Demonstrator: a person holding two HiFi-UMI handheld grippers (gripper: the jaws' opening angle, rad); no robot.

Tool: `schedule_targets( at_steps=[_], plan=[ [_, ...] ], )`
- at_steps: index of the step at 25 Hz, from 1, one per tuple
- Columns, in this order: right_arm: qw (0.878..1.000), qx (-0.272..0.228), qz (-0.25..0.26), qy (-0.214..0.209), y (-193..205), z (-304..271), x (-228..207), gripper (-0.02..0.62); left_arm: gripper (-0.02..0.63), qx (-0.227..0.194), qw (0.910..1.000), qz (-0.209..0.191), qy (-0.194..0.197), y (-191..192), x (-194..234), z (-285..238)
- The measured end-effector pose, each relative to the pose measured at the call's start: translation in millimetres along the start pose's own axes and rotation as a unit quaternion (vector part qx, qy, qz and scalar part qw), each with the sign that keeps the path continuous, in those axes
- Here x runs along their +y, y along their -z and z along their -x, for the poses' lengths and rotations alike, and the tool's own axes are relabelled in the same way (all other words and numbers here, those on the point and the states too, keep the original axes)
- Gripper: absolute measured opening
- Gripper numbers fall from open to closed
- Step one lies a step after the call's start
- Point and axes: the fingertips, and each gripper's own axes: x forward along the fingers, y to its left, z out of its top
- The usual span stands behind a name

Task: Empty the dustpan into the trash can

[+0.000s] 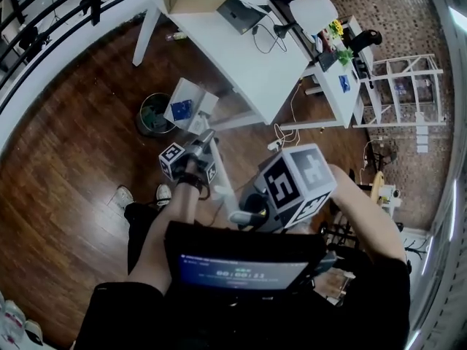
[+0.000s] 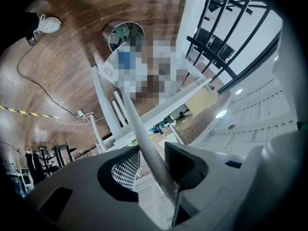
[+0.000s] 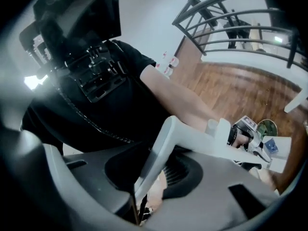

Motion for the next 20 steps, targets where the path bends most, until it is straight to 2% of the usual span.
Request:
schedule_targets(
  at_steps=[7,20],
  plan=[
    [0.995,0.097,-0.006,-0.010,-3,-15,-9,0.089,0.152,-0.065,0.9975,0.007,0.025,-32,-4,3],
    [0.981,0.189,-0.002,-0.037,-14,-23,-16,0.089,0.152,-0.075,0.9960,0.011,0.048,-49,-9,5]
  ],
)
